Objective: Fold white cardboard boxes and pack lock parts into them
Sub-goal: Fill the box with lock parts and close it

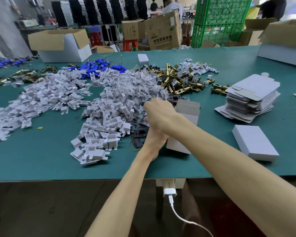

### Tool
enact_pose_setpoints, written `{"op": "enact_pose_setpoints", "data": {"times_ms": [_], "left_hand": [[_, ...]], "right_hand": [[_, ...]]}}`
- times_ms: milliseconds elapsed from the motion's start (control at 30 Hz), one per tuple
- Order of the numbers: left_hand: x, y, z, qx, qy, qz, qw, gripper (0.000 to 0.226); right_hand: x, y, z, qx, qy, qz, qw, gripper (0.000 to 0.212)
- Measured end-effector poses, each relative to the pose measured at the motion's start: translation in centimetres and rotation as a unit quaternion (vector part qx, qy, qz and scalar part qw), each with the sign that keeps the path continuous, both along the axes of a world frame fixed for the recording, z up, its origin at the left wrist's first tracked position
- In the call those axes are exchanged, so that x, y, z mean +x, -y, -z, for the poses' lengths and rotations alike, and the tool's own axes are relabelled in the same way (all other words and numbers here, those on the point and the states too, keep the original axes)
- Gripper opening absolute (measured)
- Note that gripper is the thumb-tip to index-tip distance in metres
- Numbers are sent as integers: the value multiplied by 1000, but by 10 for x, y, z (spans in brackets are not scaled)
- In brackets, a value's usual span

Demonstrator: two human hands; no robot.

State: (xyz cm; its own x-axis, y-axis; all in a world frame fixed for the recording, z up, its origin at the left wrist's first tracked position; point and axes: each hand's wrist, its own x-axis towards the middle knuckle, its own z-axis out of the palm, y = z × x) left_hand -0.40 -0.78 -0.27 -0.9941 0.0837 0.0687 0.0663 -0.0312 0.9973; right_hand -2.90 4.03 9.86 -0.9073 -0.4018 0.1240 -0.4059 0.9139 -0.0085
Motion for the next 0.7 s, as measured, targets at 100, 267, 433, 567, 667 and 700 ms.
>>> {"op": "enact_pose_setpoints", "data": {"times_ms": [100,267,433,567,667,700], "left_hand": [[-3,1,4,-6,14,1,1000,15],[-8,-1,8,-17,26,9,999,15],[-9,-1,10,-17,43,-2,999,20],[-3,0,5,5,23,-11,1000,35],[0,1,1,12,-6,5,1000,26],[0,1,1,23,-6,8,1000,24]], "right_hand": [[-15,11,7,-11,72,27,997,29],[-24,11,19,-72,131,72,986,14],[-27,10,25,-89,114,68,987,34],[-22,4,22,-139,79,17,987,12],[-12,-10,8,-254,87,-28,963,7],[-8,-16,2,-293,80,-32,952,8]]}}
